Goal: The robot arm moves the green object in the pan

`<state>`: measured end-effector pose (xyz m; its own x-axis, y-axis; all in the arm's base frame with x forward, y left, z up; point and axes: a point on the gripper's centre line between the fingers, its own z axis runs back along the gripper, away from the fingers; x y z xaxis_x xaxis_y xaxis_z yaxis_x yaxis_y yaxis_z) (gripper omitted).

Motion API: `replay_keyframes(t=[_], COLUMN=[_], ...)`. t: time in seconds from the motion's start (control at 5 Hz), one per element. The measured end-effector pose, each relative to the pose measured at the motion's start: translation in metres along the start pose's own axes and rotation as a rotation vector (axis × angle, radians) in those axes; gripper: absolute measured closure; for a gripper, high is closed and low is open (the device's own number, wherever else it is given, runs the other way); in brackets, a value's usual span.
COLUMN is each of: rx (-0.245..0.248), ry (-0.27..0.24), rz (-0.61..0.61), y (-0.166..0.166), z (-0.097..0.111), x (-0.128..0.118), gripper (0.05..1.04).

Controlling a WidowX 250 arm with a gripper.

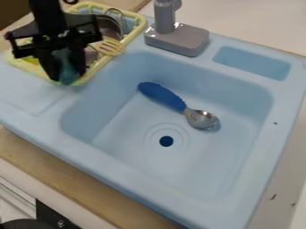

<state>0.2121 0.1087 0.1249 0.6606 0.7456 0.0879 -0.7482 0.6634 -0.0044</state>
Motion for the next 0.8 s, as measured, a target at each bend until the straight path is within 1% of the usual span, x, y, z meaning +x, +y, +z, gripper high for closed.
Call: replay_keyframes(t=[0.2,0.4,0.6,0.8], rx=[-0.040,-0.074,-0.102,-0.115], ry=[0.005,0.005,0.022,0.022], rz=[-0.157,-0.331,-0.521,-0.624], y=[-0.019,-0.038,-0.054,-0.062], z=[0.006,0.007,0.008,0.011], x=[-0.005,-0.019,-0.042,-0.061], gripper=[0.677,0.677,0.677,0.677])
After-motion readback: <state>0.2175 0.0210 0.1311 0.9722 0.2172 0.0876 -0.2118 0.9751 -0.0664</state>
